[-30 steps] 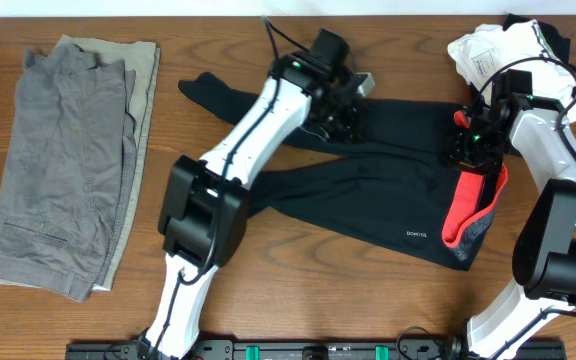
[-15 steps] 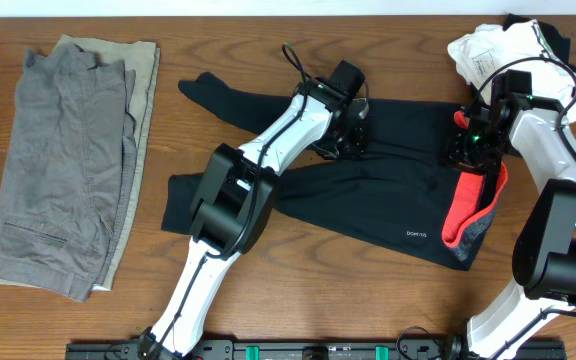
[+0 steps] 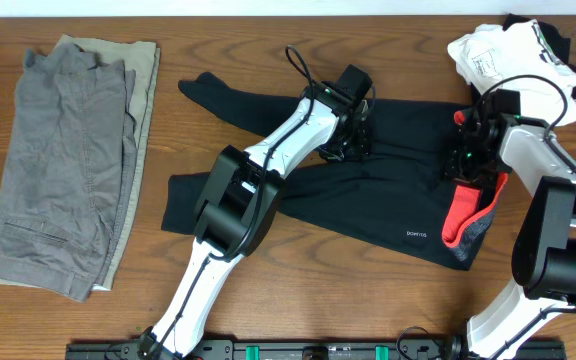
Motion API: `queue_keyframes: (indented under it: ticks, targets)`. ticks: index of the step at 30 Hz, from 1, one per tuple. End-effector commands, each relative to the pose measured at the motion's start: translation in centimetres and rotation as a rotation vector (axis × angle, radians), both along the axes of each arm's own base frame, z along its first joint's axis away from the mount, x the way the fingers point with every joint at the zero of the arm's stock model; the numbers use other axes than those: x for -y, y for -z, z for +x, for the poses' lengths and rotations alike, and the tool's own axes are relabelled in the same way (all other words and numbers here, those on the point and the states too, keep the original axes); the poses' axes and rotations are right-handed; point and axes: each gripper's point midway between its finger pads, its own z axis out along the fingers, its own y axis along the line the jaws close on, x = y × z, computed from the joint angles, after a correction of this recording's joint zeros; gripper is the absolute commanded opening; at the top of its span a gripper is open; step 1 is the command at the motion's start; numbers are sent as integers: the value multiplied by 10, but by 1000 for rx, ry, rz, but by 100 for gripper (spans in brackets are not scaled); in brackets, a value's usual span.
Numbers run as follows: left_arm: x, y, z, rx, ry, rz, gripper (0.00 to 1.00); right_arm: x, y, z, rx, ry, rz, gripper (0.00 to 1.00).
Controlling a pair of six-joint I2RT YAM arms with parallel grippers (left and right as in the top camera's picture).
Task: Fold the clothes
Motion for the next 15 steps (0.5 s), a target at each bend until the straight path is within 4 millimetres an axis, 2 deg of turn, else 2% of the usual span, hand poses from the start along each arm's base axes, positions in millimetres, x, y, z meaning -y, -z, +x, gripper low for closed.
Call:
queue_keyframes:
  ticks: [1,7,9,15]
  targets:
    - [-6,16,1,-4,-17,47,6,20,1,-4,-14,33,-114,27]
    - [-6,15,2,-1,-16,45,6,28,1,2,14,56,-150,25]
    - [-6,15,2,-1,-17,45,6,37,1,0,6,69,-196,25]
    - [-6,15,2,-2,-17,45,6,77,-1,-26,-87,198,-326,22]
